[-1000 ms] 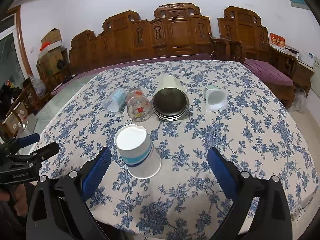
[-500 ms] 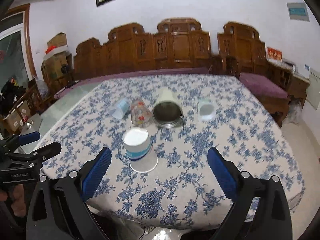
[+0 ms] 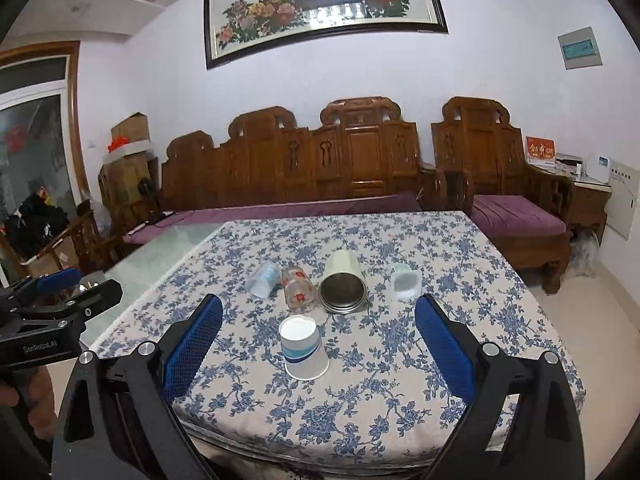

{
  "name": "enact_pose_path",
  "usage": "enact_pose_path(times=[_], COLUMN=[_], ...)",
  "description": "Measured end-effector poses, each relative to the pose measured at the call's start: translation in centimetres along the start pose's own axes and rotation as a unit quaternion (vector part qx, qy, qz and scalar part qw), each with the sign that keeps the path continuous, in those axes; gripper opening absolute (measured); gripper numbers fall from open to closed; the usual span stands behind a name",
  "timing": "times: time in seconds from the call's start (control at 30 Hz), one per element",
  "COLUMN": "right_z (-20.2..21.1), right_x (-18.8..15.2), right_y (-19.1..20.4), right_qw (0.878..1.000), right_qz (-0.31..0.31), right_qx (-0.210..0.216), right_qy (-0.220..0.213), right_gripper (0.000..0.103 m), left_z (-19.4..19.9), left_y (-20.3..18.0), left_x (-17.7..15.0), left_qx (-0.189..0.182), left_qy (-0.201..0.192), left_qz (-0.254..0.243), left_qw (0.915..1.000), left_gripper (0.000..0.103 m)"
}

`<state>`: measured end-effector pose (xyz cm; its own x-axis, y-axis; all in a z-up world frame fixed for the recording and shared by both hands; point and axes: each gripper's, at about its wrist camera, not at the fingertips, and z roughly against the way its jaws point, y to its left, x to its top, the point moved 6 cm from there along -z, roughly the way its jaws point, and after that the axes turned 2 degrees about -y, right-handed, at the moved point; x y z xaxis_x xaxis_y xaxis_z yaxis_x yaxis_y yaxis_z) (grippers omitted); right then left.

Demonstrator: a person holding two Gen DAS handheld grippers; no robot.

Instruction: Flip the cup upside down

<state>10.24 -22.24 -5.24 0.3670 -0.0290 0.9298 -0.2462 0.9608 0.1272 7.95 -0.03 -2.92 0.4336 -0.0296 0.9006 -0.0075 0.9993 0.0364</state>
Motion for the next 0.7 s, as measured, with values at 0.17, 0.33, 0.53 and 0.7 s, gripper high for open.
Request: enact_pose_path(times=[0.17,0.33,0.53,0.7], right_z=[0.76,0.89,0.99,1.01], right_x=[0.46,0.59,0.57,0.62], right_y=[0.25,0.27,0.25,0.25], right_qw=[1.0,1.0,1.0,1.0], right_qz=[0.003,0.001,0.002,0.001], right_qx=[-0.002,-0.001,-0.002,-0.002], right_qy=[-0.008,-0.011,-0.012,-0.011], right_gripper=[0.098,0.098,0.098,0.098], left_z=[0.6,0.72,0.79,0.75], left_y=[-0.09,-0.13,-0.15,-0.1], left_x=[0.18,0.12,0.13,0.1], left_qx=[0.002,0.002,0.002,0.002], left_qy=[-0.006,-0.007,-0.008,-0.007], left_qz=[-0.002,-0.002,-0.002,-0.002], left_qw=[1.0,1.0,1.0,1.0], left_gripper=[0.095,0.095,0.095,0.095])
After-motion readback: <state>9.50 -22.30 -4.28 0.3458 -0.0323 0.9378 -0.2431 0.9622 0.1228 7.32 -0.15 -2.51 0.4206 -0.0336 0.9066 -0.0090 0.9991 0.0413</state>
